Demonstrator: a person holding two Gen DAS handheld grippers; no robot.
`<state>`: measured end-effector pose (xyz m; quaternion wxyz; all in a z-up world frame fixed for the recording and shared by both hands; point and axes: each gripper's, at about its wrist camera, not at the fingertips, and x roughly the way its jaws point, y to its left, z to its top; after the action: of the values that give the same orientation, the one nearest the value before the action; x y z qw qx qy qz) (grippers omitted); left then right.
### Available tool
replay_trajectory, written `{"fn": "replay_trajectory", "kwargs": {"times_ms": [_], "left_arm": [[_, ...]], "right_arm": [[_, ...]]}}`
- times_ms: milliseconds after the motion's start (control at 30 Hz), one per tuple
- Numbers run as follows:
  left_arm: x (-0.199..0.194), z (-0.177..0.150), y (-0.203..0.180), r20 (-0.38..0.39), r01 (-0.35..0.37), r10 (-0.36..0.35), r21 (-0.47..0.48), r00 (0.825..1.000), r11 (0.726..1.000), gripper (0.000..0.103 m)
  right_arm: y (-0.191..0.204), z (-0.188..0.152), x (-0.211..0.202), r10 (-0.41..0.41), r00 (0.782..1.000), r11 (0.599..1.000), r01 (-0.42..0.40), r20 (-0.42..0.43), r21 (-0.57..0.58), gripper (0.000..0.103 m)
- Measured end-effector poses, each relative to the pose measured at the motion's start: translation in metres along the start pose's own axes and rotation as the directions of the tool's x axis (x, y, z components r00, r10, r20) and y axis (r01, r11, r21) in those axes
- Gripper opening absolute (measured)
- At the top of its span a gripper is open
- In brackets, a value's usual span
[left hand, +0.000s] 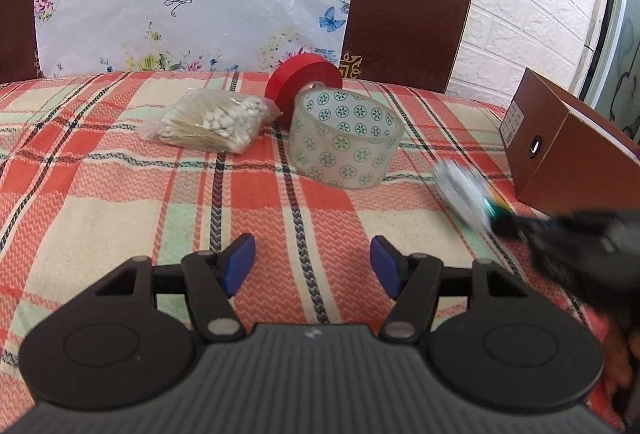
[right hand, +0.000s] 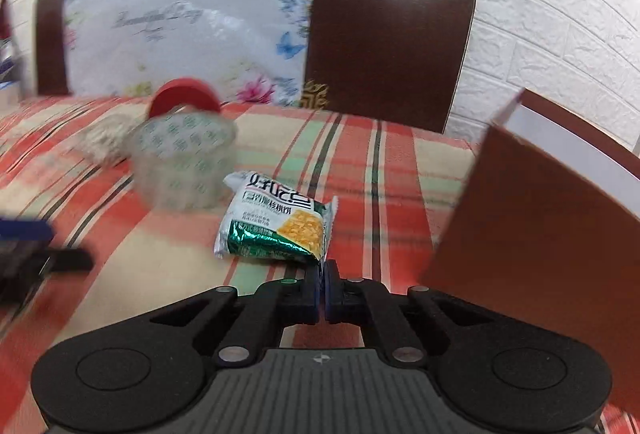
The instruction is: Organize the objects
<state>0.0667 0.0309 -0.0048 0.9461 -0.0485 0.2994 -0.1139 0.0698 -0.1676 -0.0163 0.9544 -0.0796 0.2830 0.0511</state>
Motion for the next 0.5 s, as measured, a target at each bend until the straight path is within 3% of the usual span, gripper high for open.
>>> {"fn": "replay_trajectory", "kwargs": {"times_ms": [100, 200, 267, 333, 400, 500], "left_arm": [[-0.003, 0.004, -0.003, -0.042, 0.025, -0.026, -0.022, 0.999, 0.999, 0.067], [-0.009, 0.013, -0.003, -0.095, 0.133, -0.147, -0.139, 0.985, 0.981, 0.067], [-0.013, 0.017, -0.011, -0.113, 0.192, -0.214, -0.177, 0.97, 0.965, 0.067], [-0.017, 0.02, -0.023, -0.122, 0.221, -0.242, -0.163, 0.963, 0.962, 0.067], [-0.016, 0.022, -0.036, -0.139, 0.234, -0.253, -0.14, 0.957, 0.962, 0.067], [-0.007, 0.022, -0.053, -0.181, 0.244, -0.265, -0.13, 0.947, 0.961, 0.066]], "right_arm": [[0.003, -0.02, -0.03, 0.047, 0.999, 0.998, -0.047, -0.012, -0.033, 0.004], [0.006, -0.036, -0.059, 0.082, 0.996, 0.994, -0.083, -0.016, -0.068, 0.019], [0.001, -0.043, -0.071, 0.118, 0.993, 0.992, -0.118, -0.017, -0.043, 0.048], [-0.007, -0.045, -0.077, 0.184, 0.983, 0.983, -0.184, -0.021, 0.017, 0.065], [-0.012, -0.044, -0.078, 0.231, 0.973, 0.971, -0.23, -0.01, 0.065, 0.07], [-0.011, -0.038, -0.069, 0.236, 0.972, 0.969, -0.235, -0.003, 0.083, 0.075]]}}
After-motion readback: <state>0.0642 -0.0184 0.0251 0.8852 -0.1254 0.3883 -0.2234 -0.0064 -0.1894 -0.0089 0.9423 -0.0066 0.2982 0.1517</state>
